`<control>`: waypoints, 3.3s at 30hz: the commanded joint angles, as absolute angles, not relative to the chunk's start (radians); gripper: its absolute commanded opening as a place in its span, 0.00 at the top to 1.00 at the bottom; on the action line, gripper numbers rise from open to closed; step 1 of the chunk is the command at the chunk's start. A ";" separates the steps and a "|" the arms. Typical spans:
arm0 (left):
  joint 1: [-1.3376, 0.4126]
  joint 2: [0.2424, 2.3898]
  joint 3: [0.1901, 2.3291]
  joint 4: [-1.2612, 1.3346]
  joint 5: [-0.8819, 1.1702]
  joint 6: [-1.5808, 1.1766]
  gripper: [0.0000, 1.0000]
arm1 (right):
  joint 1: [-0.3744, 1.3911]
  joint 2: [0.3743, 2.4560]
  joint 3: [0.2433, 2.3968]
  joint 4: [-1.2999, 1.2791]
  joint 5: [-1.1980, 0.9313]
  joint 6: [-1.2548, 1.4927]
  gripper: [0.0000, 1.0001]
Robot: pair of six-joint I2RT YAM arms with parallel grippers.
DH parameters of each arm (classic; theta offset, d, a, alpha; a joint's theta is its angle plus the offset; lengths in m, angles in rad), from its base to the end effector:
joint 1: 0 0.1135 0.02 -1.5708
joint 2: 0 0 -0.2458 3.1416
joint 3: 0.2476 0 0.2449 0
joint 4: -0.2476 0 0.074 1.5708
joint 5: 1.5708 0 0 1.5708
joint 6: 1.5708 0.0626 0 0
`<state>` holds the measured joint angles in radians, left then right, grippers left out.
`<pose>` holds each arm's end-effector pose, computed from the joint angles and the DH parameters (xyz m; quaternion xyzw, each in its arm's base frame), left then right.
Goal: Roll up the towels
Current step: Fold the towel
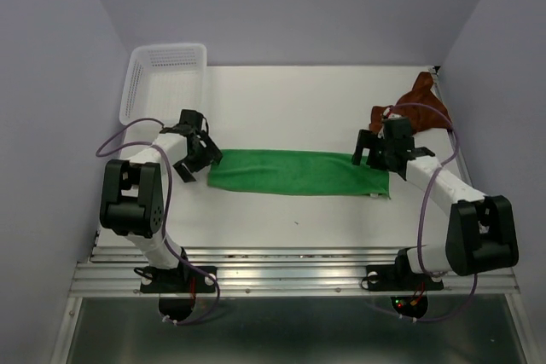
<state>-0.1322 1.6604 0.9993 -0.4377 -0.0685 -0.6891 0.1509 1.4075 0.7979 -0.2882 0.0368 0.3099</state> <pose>0.3260 -0.0390 0.1384 -0.2748 0.9321 -0.0628 0.2275 0.2912 0.0419 0.1625 0.0810 0.9403 0.0585 0.3254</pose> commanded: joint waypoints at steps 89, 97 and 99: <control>-0.261 1.643 1.052 -0.348 -0.026 -0.647 0.01 | 0.067 1.376 0.816 -0.367 -0.043 0.316 0.99; -0.264 1.672 1.037 -0.336 -0.026 -0.657 0.01 | 0.103 1.316 0.873 -0.391 -0.023 0.359 0.99; -0.264 1.680 1.031 -0.327 -0.026 -0.660 0.01 | 0.103 1.313 0.893 -0.411 -0.005 0.365 0.99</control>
<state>-0.2604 1.6878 1.0504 -0.3328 -0.0189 -0.6621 0.1043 1.3449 0.8322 -0.3908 -0.0326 0.3481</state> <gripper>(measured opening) 0.986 0.085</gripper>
